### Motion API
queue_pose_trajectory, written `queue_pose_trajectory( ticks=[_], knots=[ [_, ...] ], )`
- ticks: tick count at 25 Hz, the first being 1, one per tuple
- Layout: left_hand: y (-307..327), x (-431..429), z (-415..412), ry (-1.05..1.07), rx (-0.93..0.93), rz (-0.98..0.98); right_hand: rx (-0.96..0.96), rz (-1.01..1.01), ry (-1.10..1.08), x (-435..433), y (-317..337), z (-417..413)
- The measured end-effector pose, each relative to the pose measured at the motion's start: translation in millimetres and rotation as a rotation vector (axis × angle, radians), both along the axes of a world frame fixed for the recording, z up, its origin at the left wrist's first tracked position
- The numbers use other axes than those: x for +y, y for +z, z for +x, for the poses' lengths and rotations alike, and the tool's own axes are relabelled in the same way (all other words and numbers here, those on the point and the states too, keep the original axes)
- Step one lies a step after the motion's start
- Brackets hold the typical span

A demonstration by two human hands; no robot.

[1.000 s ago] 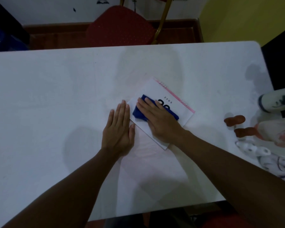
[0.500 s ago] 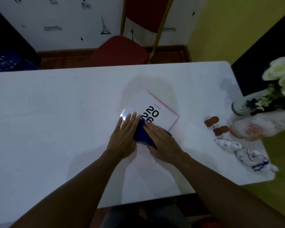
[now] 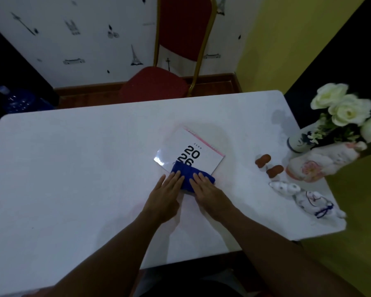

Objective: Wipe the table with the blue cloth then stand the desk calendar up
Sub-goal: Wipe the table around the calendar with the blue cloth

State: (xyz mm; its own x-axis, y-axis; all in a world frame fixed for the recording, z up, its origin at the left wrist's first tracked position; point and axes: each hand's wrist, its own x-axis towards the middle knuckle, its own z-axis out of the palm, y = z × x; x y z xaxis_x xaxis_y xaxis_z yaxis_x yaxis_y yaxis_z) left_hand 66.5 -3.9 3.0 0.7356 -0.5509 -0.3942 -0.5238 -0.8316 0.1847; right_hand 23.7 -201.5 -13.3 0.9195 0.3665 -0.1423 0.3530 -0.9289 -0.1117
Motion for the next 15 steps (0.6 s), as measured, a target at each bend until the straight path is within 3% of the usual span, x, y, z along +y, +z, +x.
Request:
queue_pose_trajectory(
  ticks=[3, 8, 12, 15],
  knots=[
    [0.7, -1.1, -3.3, 0.007, -0.024, -0.011, 0.092, 0.077, 0.017, -2.4, 8.0, -3.4],
    [-0.7, -4.7, -15.3, 0.044, -0.039, -0.071, -0.008, 0.240, 0.048, -6.8, 22.2, -24.4],
    [8.2, -2.1, -43.7, -0.068, -0.086, -0.112, -0.074, 0.262, 0.111, -13.5, 22.6, -45.7],
    [-4.0, 4.4, -70.6, -0.155, -0.070, -0.089, 0.013, 0.246, 0.143, -19.7, 16.4, -64.3]
  ],
)
